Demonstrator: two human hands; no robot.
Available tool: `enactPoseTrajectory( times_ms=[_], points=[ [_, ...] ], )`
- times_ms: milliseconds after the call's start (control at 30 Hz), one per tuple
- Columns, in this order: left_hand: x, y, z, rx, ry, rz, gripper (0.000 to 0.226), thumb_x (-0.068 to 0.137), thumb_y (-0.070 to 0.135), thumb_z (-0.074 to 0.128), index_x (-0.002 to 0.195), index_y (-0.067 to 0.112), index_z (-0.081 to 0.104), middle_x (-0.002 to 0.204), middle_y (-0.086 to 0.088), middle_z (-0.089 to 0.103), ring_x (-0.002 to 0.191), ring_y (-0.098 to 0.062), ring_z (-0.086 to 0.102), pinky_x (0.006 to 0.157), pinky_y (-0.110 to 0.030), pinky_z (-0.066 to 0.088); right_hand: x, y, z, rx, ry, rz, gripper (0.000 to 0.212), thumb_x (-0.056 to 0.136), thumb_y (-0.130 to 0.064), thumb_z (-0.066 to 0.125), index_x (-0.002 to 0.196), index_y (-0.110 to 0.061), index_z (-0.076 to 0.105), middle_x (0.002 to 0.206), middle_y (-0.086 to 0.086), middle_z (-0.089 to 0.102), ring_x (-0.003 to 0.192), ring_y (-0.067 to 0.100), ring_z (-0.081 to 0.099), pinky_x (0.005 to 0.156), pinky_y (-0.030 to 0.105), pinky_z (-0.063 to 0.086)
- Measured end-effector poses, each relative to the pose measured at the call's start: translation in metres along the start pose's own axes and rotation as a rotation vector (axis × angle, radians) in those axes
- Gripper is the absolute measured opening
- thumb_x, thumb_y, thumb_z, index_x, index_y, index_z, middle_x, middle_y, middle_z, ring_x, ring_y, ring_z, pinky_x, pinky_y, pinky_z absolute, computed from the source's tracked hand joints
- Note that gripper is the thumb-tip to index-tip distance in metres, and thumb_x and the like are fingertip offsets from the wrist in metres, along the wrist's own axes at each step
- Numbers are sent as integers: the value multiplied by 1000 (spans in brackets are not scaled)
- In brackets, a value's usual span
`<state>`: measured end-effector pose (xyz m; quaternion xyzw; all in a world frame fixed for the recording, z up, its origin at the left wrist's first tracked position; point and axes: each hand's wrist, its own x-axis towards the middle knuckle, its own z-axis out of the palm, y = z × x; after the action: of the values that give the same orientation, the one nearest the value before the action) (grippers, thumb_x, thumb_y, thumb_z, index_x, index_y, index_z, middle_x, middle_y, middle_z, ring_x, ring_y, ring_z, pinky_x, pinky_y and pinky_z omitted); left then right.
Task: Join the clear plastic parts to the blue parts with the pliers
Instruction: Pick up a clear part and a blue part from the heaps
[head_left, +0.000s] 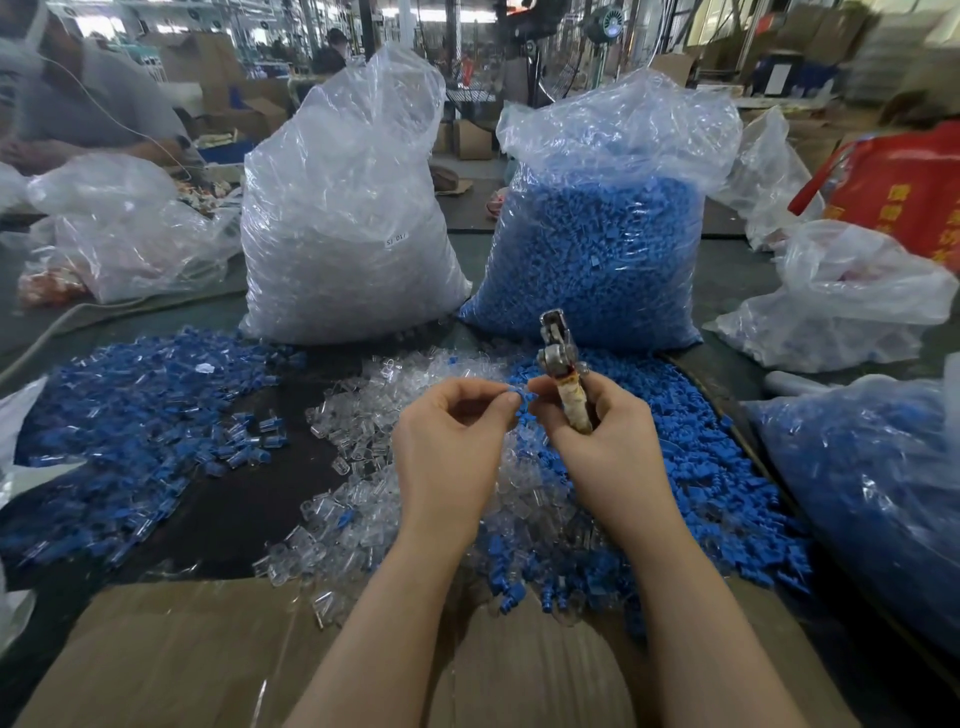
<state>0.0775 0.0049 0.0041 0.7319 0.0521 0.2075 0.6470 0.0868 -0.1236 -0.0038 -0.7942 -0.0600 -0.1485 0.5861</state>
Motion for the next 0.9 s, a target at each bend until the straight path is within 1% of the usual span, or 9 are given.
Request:
enactPoseTrajectory(
  times_ms=[100, 167, 233, 300, 367, 500, 667, 833, 900],
  points=[
    [3, 0, -3, -161, -22, -80, 13, 83, 4, 75, 81, 16, 71, 73, 0, 74, 69, -11, 73, 65, -19, 56, 2, 1, -8, -51, -70, 34, 17, 90, -16, 69, 91, -33, 70, 84, -17, 71, 75, 12, 66, 65, 29, 54],
    [4, 0, -5, -215, -32, -75, 13, 84, 1, 73, 83, 13, 71, 73, -1, 74, 68, -10, 73, 64, -16, 54, 1, 2, -12, -80, -125, 61, 16, 89, -16, 69, 93, -31, 70, 85, -16, 71, 79, 6, 67, 71, 27, 57],
    [5, 0, -6, -241, -38, -56, 14, 84, 0, 73, 83, 14, 70, 74, 0, 75, 69, -11, 72, 65, -16, 54, 0, 2, -14, -112, -177, 77, 13, 89, -15, 68, 93, -28, 70, 85, -10, 71, 80, 12, 67, 76, 37, 58],
    [5, 0, -6, -255, -47, -32, 14, 85, 0, 72, 84, 14, 70, 75, 1, 75, 71, -12, 72, 67, -17, 55, -1, 0, -14, -134, -230, 73, 10, 88, -15, 67, 93, -24, 68, 85, -1, 71, 83, 23, 66, 79, 48, 56],
    [4, 0, -6, -264, -55, -4, 16, 85, -1, 71, 83, 15, 70, 74, 3, 74, 70, -9, 72, 67, -16, 54, -2, -1, -13, -149, -261, 63, 10, 88, -15, 67, 94, -23, 67, 86, 1, 70, 84, 25, 65, 80, 51, 55],
    [4, 1, -6, -279, -68, 45, 18, 85, -4, 70, 82, 14, 70, 72, 6, 73, 67, -2, 69, 66, -14, 53, -2, -1, -12, -183, -287, 45, 14, 87, -13, 65, 94, -25, 67, 87, -3, 69, 83, 20, 65, 79, 48, 55],
    [4, 1, -8, -312, -95, 62, 17, 85, -5, 69, 83, 12, 69, 73, 5, 73, 69, -4, 69, 67, -14, 54, -2, -1, -12, -207, -311, 22, 16, 88, -11, 63, 93, -26, 65, 85, -4, 67, 78, 19, 62, 73, 44, 55],
    [4, 0, -8, -311, -104, 64, 17, 86, -4, 68, 83, 13, 69, 74, 4, 74, 71, -5, 70, 68, -16, 54, -3, 2, -11, -249, -299, 0, 23, 84, -5, 58, 85, -28, 63, 73, -8, 61, 59, 5, 51, 55, 29, 42],
    [4, 1, -8, -315, -108, 65, 17, 86, -4, 68, 83, 13, 69, 74, 4, 74, 71, -6, 70, 67, -15, 54, -3, 3, -10, -261, -283, -6, 24, 83, -4, 58, 83, -28, 62, 66, -10, 57, 54, 4, 47, 53, 27, 38]
  ],
)
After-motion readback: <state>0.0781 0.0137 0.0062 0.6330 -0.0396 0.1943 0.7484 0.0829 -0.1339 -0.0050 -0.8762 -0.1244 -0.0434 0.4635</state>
